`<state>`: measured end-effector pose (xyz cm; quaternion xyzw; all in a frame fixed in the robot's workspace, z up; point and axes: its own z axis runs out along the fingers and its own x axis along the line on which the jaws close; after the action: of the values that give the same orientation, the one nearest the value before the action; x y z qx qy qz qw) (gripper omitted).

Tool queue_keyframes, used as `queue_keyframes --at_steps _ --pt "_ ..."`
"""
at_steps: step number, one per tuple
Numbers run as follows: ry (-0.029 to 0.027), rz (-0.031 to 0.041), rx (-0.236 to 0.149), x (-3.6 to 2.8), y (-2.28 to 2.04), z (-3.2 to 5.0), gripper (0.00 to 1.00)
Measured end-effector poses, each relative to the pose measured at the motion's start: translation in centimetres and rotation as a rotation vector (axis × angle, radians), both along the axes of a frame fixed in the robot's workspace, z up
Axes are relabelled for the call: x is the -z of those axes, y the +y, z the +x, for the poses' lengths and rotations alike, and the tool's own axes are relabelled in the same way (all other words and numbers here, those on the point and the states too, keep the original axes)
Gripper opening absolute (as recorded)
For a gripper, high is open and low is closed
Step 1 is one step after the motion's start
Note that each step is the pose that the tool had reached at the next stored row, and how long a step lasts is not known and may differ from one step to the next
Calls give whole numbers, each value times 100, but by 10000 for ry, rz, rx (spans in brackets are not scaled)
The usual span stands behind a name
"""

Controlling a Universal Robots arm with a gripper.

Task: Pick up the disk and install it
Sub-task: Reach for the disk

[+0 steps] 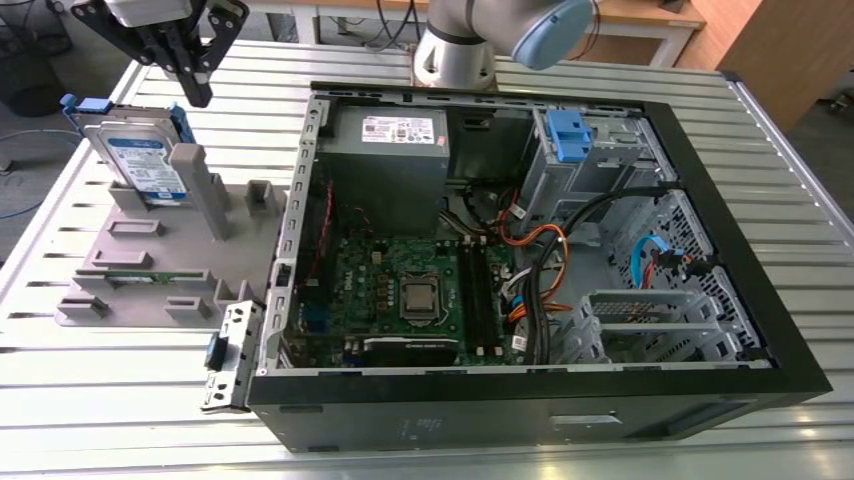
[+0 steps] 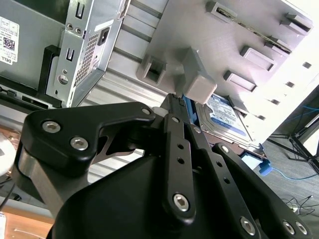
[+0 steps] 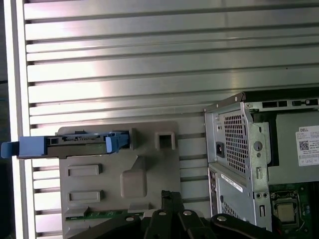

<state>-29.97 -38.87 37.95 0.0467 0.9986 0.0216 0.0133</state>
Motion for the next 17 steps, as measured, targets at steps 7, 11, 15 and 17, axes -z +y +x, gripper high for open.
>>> queue_keyframes --at_steps 7,11,15,17 --pt "0 0 12 0 0 0 11" --pt "0 0 15 2 1 -16 11" --pt "0 0 13 8 7 -67 11" --pt "0 0 15 11 12 -98 11"
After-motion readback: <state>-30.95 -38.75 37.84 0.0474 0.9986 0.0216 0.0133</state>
